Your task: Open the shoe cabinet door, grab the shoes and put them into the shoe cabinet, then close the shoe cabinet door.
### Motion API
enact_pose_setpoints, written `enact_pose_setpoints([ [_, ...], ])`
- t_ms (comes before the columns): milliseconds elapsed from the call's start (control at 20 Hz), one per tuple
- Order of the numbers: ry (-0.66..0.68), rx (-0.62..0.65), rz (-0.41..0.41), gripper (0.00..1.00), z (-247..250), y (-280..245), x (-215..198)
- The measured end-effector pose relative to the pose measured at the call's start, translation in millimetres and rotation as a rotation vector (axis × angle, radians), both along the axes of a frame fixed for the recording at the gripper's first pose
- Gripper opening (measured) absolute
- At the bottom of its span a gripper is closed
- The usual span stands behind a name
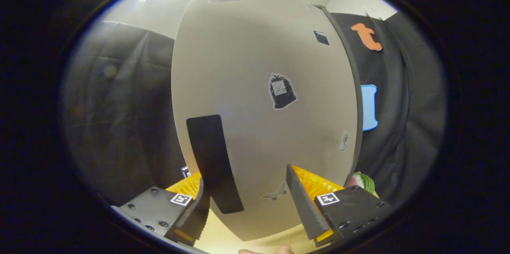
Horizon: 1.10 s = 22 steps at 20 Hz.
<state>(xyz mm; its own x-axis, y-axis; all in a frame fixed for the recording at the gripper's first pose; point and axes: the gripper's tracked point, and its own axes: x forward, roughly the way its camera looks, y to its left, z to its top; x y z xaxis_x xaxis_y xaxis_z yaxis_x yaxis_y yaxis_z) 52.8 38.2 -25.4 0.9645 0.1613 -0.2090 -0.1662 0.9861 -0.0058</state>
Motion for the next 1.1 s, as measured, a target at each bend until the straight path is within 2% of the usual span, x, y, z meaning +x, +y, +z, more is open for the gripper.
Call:
enact_pose_setpoints([
  [550,-0.011,-0.024,-0.026,0.98,-9,35,66],
  [1100,-0.026,-0.045,-0.091,1.0,-12,41,77],
])
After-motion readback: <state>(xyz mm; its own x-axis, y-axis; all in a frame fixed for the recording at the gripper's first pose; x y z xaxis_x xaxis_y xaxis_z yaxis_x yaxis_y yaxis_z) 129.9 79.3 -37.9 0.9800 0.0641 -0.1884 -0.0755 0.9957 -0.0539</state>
